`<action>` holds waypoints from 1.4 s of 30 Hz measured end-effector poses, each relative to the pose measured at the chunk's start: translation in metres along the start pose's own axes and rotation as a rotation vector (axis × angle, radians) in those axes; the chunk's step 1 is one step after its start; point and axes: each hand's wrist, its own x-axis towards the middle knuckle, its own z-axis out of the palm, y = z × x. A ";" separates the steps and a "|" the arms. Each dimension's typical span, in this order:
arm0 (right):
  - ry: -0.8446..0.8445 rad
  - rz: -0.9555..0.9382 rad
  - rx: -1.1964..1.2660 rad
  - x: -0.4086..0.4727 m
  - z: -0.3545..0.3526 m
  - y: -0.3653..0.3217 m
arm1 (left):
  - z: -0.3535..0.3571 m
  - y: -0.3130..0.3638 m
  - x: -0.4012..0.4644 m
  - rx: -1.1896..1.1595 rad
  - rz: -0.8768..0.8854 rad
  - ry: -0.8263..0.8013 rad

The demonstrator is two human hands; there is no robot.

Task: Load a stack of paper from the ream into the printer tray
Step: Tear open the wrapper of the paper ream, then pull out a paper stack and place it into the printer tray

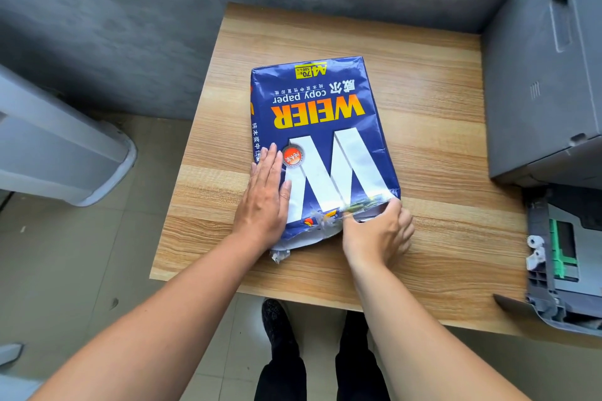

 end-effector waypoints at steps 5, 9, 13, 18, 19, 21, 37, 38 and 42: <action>-0.101 0.107 0.030 0.008 0.003 -0.009 | -0.002 -0.001 0.000 -0.020 0.001 0.007; -0.199 0.209 0.163 0.012 0.012 -0.012 | -0.004 -0.005 0.002 -0.029 0.001 0.013; -0.413 0.241 0.366 0.016 0.010 -0.008 | -0.010 -0.015 0.008 0.042 -0.027 0.045; -0.677 0.261 0.635 0.014 -0.016 -0.006 | -0.022 -0.020 0.012 0.125 -0.034 -0.038; -0.727 0.266 0.686 0.014 -0.022 -0.006 | -0.024 -0.019 0.013 0.147 -0.029 -0.046; -0.815 0.260 0.712 0.019 -0.030 -0.004 | -0.023 -0.018 0.015 0.166 -0.027 -0.054; -1.275 0.229 0.421 0.010 -0.106 0.077 | -0.012 -0.026 0.020 0.201 -0.005 -0.077; -1.234 0.245 0.436 0.015 -0.099 0.073 | -0.013 -0.028 0.020 0.215 0.014 -0.081; -1.062 0.186 0.487 0.025 -0.071 0.050 | -0.013 -0.028 0.017 0.263 0.030 -0.088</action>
